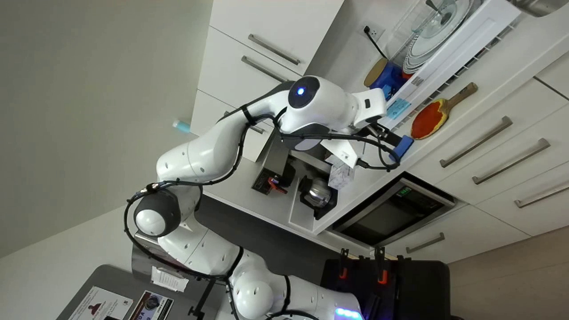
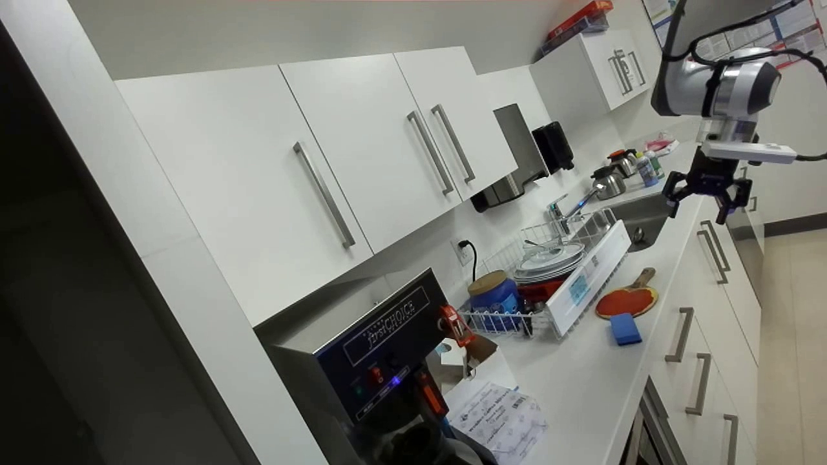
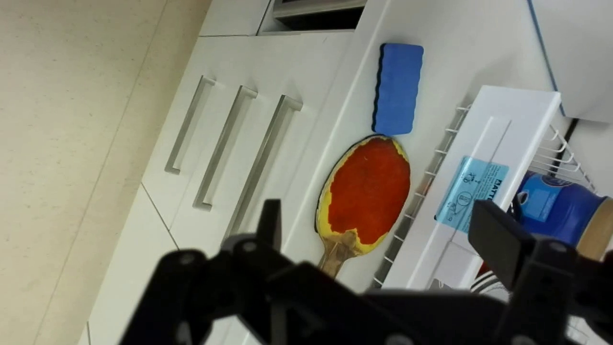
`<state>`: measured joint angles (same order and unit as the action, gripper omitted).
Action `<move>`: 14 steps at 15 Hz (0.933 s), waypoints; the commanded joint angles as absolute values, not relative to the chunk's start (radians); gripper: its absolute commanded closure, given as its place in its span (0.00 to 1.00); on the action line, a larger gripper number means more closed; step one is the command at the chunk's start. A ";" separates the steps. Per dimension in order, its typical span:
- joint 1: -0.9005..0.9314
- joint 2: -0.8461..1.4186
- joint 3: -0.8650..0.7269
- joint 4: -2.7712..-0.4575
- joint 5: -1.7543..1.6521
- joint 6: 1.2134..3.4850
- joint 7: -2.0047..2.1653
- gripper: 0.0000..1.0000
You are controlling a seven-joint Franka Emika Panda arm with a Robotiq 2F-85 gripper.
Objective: Slide open the drawer on the right
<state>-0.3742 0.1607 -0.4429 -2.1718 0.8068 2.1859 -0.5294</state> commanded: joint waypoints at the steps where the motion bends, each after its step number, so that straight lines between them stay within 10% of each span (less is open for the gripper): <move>1: -0.411 0.181 -0.405 -2.160 0.807 2.188 -0.529 0.00; 14: -0.517 0.456 -0.311 -2.022 1.325 2.026 -0.902 0.00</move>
<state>-0.4703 0.3528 -0.3243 -2.0898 1.2289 2.1058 -0.8239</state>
